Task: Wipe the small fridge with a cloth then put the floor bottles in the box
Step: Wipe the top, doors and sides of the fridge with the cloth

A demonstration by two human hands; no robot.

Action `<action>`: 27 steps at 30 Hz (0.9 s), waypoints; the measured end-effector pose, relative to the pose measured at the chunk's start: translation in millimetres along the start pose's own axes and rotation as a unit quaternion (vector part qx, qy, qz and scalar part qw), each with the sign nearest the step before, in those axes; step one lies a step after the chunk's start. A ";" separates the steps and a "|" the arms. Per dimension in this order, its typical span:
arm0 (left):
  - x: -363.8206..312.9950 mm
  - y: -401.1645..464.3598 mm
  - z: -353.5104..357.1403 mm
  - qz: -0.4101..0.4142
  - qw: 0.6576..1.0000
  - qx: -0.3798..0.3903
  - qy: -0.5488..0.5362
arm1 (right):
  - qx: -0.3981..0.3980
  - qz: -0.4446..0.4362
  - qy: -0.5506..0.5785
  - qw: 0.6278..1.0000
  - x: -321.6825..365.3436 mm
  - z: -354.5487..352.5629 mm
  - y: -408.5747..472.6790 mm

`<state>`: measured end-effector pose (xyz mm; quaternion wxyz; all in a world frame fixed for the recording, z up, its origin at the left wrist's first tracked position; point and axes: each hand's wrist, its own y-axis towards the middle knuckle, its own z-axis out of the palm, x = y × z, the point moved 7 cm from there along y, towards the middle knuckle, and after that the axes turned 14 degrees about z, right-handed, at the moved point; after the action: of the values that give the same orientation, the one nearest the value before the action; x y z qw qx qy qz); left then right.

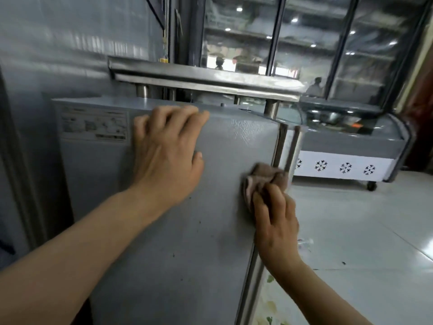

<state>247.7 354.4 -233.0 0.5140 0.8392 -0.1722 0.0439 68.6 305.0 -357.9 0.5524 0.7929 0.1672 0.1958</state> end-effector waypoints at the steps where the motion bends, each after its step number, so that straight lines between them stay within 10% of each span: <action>1: 2.0 -4.7 -0.4 0.010 1.000 0.010 -0.007 | 0.036 -0.007 -0.001 0.999 -1.0 3.7 -13.3; 13: 89.3 -52.0 -30.9 -0.077 0.994 0.009 0.070 | -0.081 0.047 0.102 0.990 52.4 -11.3 90.5; 21: 92.0 -51.9 -35.7 -0.061 0.997 0.003 0.038 | 0.097 -0.276 0.018 0.956 94.8 21.7 -4.1; 27: 132.3 -78.9 -48.0 -0.099 0.994 0.003 0.047 | -0.032 -0.112 0.059 0.991 128.2 9.1 99.3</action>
<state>403.0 396.8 -244.3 0.5205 0.8508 -0.0638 0.0332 189.2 326.1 -251.2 0.5851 0.7381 0.2805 0.1848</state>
